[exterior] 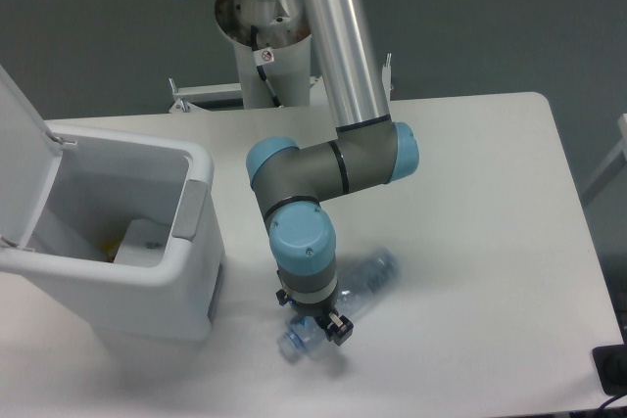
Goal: Place the trash in the trash can
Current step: 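Lower onto the bottle's cap end and close the gripper on it, then lift the bottle and carry it over the trash bin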
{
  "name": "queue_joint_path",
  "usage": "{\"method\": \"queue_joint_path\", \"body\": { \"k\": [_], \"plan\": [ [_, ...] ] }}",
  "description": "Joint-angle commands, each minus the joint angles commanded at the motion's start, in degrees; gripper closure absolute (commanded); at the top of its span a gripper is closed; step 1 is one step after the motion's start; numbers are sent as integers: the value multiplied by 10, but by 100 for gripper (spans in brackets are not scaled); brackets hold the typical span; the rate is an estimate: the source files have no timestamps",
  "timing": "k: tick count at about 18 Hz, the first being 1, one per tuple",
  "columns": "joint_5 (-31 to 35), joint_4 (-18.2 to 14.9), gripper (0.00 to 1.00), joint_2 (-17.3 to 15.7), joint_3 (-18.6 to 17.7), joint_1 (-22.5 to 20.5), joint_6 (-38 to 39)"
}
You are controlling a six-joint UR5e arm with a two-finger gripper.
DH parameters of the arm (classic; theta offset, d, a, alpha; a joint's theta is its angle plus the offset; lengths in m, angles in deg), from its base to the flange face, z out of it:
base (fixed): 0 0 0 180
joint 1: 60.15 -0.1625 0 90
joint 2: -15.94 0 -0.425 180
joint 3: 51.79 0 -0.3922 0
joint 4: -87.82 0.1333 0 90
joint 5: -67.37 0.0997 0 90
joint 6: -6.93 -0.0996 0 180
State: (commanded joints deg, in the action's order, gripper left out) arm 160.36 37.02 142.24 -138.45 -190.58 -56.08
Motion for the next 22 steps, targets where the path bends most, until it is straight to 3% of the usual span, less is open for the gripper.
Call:
{"method": "queue_joint_path", "body": {
  "k": [7, 11, 15, 18, 22],
  "plan": [
    [-3, 0, 68, -7, 14, -4, 4],
    [-9, 0, 68, -15, 44, -27, 5],
    [-90, 0, 68, -24, 69, -54, 29],
    [-162, -1, 66, -43, 68, -76, 32],
    [-266, -2, 54, -65, 69, -107, 54]
  ]
}}
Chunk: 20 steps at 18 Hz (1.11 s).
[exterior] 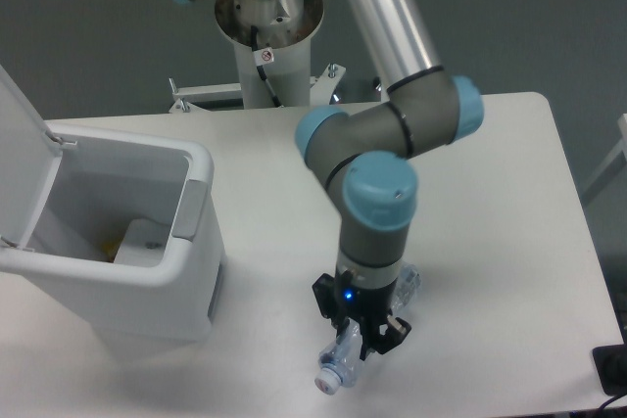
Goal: Place the trash in the trash can
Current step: 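Lift the bottle and carry it over the trash bin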
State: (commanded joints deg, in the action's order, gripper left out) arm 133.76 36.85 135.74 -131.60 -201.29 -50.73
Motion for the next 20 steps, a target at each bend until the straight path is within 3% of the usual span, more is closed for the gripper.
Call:
{"method": "queue_joint_path", "body": {
  "k": [3, 4, 5, 7, 9, 12, 20],
  "plan": [
    [-114, 0, 57, -4, 0, -23, 44],
    [-159, 0, 72, -15, 0, -37, 61],
    [-195, 0, 80, -21, 0, -50, 65],
    [-238, -1, 86, -33, 0, -61, 73],
    [-239, -1, 93, -36, -6, -61, 78],
    [-246, 0, 90, -41, -2, -58, 82],
    [-394, 2, 90, -139, 0, -51, 128]
  ]
}}
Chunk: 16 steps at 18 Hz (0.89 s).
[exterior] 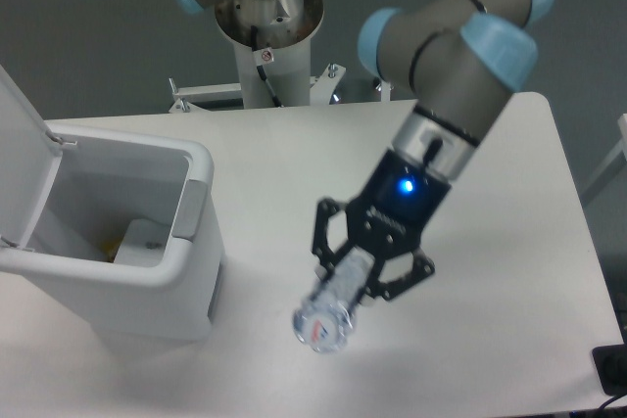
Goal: Place the trash in the trash can
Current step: 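Lift the bottle and carry it over the trash bin, then open the gripper to release the bottle into the bin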
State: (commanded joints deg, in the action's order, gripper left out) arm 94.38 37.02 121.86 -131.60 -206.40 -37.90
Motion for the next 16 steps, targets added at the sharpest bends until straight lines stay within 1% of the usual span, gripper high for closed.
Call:
{"method": "queue_joint_path", "body": {
  "k": [2, 4, 5, 6, 9, 10, 11, 13, 14, 16],
  "plan": [
    [-51, 1, 90, -9, 0, 1, 14],
    [-93, 1, 90, -30, -2, 5, 19],
    [-99, 3, 90, -43, -6, 19, 17],
    [-99, 3, 89, -48, -9, 32, 17],
    [-99, 4, 83, -54, -13, 68, 16],
    [-99, 4, 78, -55, -17, 80, 13],
    [-99, 5, 78, -55, -19, 90, 12],
    [-99, 7, 78, -57, -37, 105, 8],
    [-99, 7, 77, -64, -48, 111, -1],
    [-98, 8, 77, -75, -82, 118, -38]
  ]
}}
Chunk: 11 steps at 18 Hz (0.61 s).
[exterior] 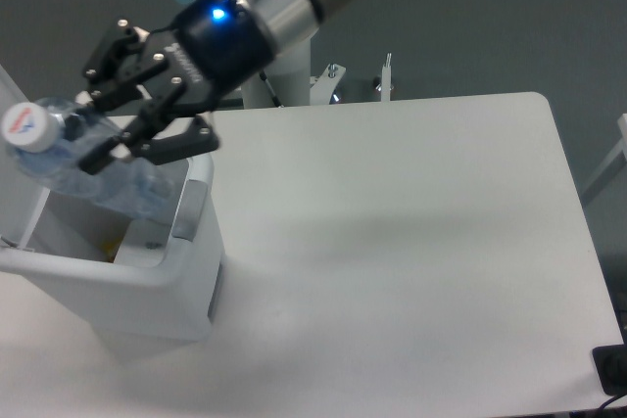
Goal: Place the trash in the trash can
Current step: 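Open the gripper to release the bottle into the bin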
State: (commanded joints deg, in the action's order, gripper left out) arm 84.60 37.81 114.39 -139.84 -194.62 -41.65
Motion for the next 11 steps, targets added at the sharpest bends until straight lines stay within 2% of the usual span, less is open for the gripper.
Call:
{"method": "queue_joint_path", "body": {
  "k": [5, 6, 7, 8, 9, 11],
  "plan": [
    [0, 0, 73, -24, -87, 12, -93],
    [0, 0, 67, -25, -96, 12, -106],
    [1, 0, 46, -23, -99, 12, -116],
    [1, -1, 38, -23, -106, 11, -120],
    [1, -1, 13, -23, -112, 11, -121],
    [1, -1, 9, -23, -115, 10, -121]
  ]
}}
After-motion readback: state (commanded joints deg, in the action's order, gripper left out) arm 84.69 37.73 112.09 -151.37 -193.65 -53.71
